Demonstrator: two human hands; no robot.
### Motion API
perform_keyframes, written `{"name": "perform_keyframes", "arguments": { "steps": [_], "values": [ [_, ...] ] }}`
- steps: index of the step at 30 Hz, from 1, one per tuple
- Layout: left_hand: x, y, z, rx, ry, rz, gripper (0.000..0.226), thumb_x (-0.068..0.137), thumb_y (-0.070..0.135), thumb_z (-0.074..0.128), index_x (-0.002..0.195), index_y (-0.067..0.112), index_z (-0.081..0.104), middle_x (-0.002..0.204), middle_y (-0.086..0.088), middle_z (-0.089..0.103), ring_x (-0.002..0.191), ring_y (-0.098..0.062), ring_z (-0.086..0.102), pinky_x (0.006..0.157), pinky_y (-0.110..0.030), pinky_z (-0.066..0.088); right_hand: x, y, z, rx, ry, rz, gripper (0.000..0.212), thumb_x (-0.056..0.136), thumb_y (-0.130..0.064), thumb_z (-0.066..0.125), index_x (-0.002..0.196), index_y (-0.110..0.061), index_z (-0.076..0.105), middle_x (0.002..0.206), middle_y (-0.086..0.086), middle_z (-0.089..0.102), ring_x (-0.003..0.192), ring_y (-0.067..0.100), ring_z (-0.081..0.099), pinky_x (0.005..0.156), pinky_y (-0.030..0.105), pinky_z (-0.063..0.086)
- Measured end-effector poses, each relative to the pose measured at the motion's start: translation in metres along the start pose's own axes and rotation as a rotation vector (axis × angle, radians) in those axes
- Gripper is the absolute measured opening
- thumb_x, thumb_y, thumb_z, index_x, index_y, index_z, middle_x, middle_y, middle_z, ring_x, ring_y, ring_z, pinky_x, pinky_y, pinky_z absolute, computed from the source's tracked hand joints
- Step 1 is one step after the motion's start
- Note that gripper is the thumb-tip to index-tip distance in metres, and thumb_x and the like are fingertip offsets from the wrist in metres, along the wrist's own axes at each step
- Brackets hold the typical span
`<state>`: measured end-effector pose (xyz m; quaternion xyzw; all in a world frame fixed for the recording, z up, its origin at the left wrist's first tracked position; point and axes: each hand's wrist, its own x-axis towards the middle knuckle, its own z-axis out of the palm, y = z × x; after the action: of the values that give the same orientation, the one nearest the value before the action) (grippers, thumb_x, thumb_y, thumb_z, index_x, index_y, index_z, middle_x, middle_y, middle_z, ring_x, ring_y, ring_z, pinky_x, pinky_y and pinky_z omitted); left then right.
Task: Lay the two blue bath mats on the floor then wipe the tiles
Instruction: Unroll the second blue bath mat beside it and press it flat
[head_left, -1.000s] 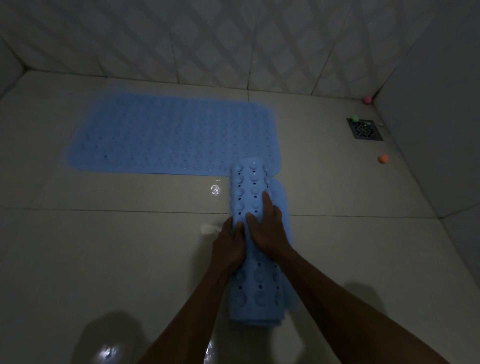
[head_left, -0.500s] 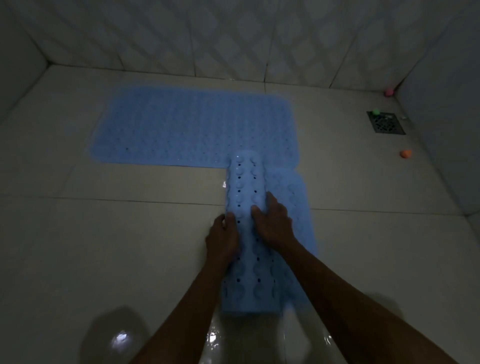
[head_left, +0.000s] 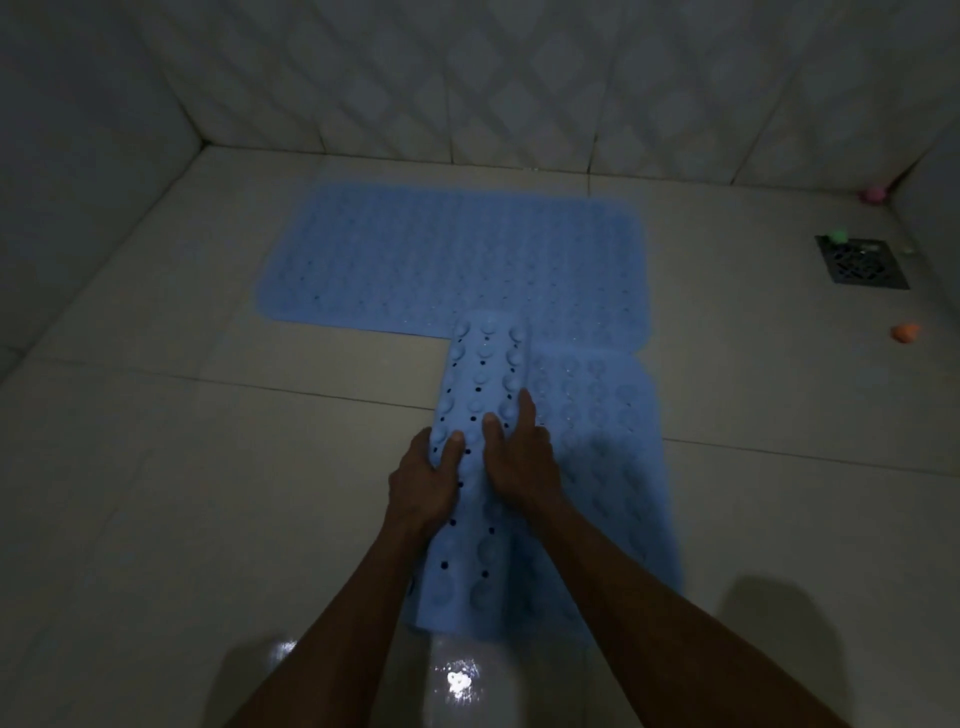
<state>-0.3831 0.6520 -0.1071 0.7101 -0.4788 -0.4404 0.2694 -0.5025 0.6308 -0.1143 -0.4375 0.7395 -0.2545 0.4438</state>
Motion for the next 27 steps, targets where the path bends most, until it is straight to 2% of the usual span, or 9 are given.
{"name": "perform_keyframes", "arguments": {
  "steps": [3, 6, 12, 15, 17, 20, 22, 27],
  "values": [
    [0.002, -0.005, -0.004, -0.020, -0.019, -0.018, 0.045, 0.100, 0.053, 0.048, 0.135, 0.027, 0.057, 0.132, -0.002, 0.064, 0.116, -0.020, 0.061, 0.102, -0.033, 0.047, -0.002, -0.001, 0.006, 0.028, 0.009, -0.021, 0.070, 0.099, -0.055, 0.040, 0.157, -0.033, 0.009, 0.151, 0.019, 0.041, 0.126, 0.036, 0.053, 0.106, 0.049, 0.046],
    [0.004, -0.011, -0.008, -0.034, -0.022, -0.043, 0.049, 0.096, 0.061, 0.050, 0.133, 0.030, 0.059, 0.127, 0.001, 0.067, 0.111, -0.019, 0.065, 0.102, -0.043, 0.051, -0.005, -0.006, 0.010, 0.006, -0.019, 0.009, 0.069, 0.103, -0.052, 0.038, 0.159, -0.033, 0.003, 0.154, 0.019, 0.031, 0.131, 0.037, 0.048, 0.107, 0.046, 0.040],
    [0.017, -0.018, -0.023, -0.046, -0.036, -0.084, 0.050, 0.094, 0.063, 0.052, 0.131, 0.031, 0.062, 0.124, 0.000, 0.070, 0.108, -0.019, 0.066, 0.099, -0.038, 0.053, -0.004, -0.012, 0.020, 0.036, -0.012, -0.014, 0.072, 0.101, -0.051, 0.044, 0.159, -0.033, 0.005, 0.157, 0.018, 0.027, 0.135, 0.035, 0.043, 0.111, 0.047, 0.038],
    [0.024, -0.018, -0.031, -0.039, -0.028, -0.112, 0.068, 0.090, 0.070, 0.051, 0.141, 0.025, 0.055, 0.133, -0.004, 0.064, 0.119, -0.023, 0.062, 0.105, -0.040, 0.049, 0.001, -0.020, 0.026, 0.092, 0.007, -0.016, 0.070, 0.101, -0.050, 0.045, 0.158, -0.031, 0.009, 0.157, 0.018, 0.029, 0.135, 0.035, 0.043, 0.111, 0.046, 0.038],
    [0.026, -0.018, -0.037, -0.018, 0.026, -0.125, 0.074, 0.089, 0.073, 0.048, 0.143, 0.023, 0.052, 0.133, -0.008, 0.064, 0.118, -0.026, 0.062, 0.105, -0.043, 0.049, 0.005, -0.025, 0.030, 0.077, 0.026, -0.019, 0.069, 0.102, -0.050, 0.044, 0.159, -0.029, 0.011, 0.155, 0.018, 0.031, 0.135, 0.036, 0.043, 0.110, 0.047, 0.037],
    [0.026, -0.016, -0.045, -0.006, 0.077, -0.082, 0.051, 0.099, 0.061, 0.042, 0.129, 0.025, 0.062, 0.123, -0.005, 0.069, 0.103, -0.019, 0.064, 0.093, -0.033, 0.050, 0.011, -0.032, 0.037, -0.011, -0.016, -0.061, 0.067, 0.103, -0.047, 0.042, 0.160, -0.027, 0.012, 0.154, 0.016, 0.031, 0.134, 0.035, 0.043, 0.109, 0.045, 0.037],
    [0.028, -0.014, -0.048, -0.010, 0.064, -0.065, 0.048, 0.102, 0.054, 0.039, 0.131, 0.024, 0.063, 0.123, -0.004, 0.068, 0.099, -0.015, 0.060, 0.088, -0.027, 0.045, 0.015, -0.038, 0.042, -0.065, -0.042, -0.078, 0.065, 0.104, -0.046, 0.040, 0.160, -0.028, 0.011, 0.153, 0.016, 0.029, 0.134, 0.034, 0.043, 0.109, 0.042, 0.036],
    [0.036, -0.019, -0.050, -0.022, 0.081, -0.052, 0.050, 0.103, 0.054, 0.037, 0.130, 0.022, 0.065, 0.125, -0.008, 0.069, 0.111, -0.025, 0.064, 0.096, -0.034, 0.051, 0.027, -0.043, 0.049, -0.151, -0.033, -0.113, 0.064, 0.104, -0.049, 0.038, 0.160, -0.028, 0.015, 0.151, 0.018, 0.031, 0.134, 0.035, 0.043, 0.110, 0.043, 0.035]
  ]
}}
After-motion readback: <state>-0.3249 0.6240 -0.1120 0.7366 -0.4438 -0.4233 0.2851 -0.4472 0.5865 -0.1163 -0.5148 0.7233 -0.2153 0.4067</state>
